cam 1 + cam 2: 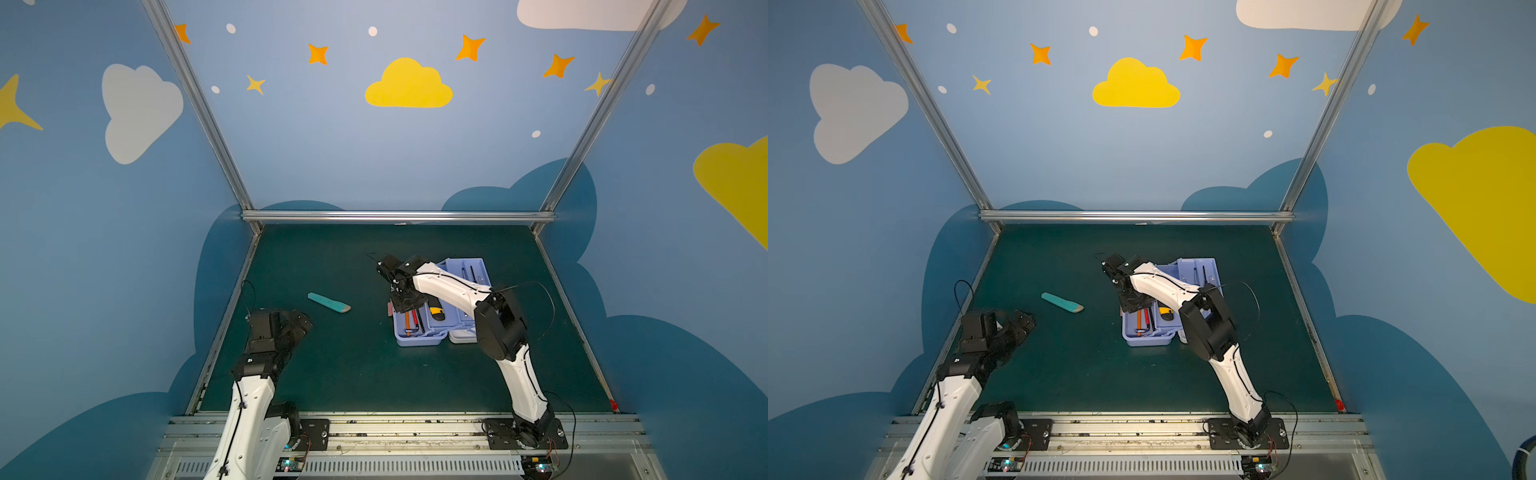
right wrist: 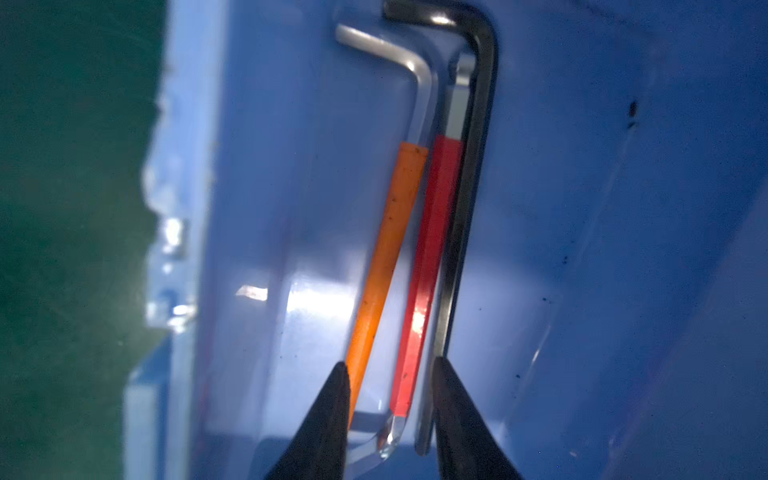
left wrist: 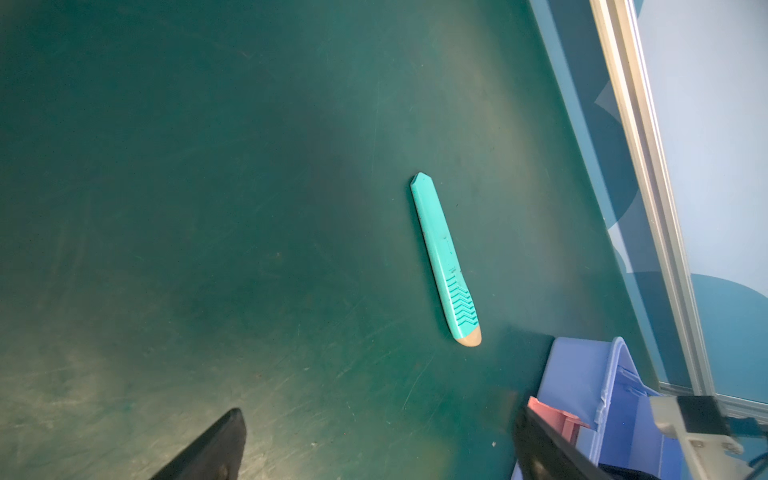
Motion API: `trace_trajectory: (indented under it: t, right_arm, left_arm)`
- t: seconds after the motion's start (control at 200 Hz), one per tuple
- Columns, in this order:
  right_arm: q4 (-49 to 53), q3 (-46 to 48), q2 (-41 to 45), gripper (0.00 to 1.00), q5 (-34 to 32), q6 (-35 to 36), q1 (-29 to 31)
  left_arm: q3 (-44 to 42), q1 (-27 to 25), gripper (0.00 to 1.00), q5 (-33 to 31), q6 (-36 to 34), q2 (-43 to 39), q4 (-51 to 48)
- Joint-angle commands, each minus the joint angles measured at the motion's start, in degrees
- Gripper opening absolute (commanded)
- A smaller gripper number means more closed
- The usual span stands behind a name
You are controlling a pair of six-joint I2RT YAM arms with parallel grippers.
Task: Pack the tool kit
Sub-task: 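Reach the right gripper to the teal utility knife and grasp it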
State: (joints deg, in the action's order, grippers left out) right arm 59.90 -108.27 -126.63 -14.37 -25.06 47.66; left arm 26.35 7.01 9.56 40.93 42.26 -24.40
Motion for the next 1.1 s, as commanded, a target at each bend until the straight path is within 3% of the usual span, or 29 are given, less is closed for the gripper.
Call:
trace_trajectory:
  t: [0.0, 0.12, 0.255, 0.35, 0.581, 0.761, 0.926, 1.096]
  right_arm:
    - [3.62, -5.27, 3.91, 0.36, -2.1, 4.13, -0.22]
    - [1.39, -8.43, 6.68, 0.4, 1.51, 8.54, 0.99]
    - [-6.63, -9.33, 6.22, 0.5, 13.98, 16.86, 3.36]
    - [-12.12, -10.29, 3.03, 0.54, 21.11, 22.91, 5.75]
    - [-20.32, -15.22, -7.21, 0.68, 29.49, 29.76, 9.06]
    - [-28.82, -15.9, -12.43, 0.73, 25.35, 32.4, 10.83]
    - [-30.87, -18.3, -15.68, 0.74, 19.01, 34.21, 11.01]
    - [-31.62, -19.38, -17.69, 0.74, 17.79, 35.41, 11.05]
  left_arm:
    - [1.22, 0.2, 1.0, -0.59, -0.71, -0.57, -0.42]
    - [1.91, 0.2, 1.0, -1.29, -0.42, -1.38, -1.5]
    - [2.8, 0.2, 1.0, -2.38, -0.16, -1.83, -3.11]
    - [3.52, 0.2, 1.0, -3.34, 0.48, -2.22, -4.43]
    - [3.34, 3.64, 1.0, -0.09, 3.13, -2.89, -3.58]
    - [4.24, 4.95, 1.0, 1.28, 1.85, -3.47, -4.59]
    - [3.72, 5.04, 1.0, 1.67, 1.66, -5.43, -5.34]
    - [3.54, 5.04, 1.0, 1.17, 1.4, -6.83, -5.92]
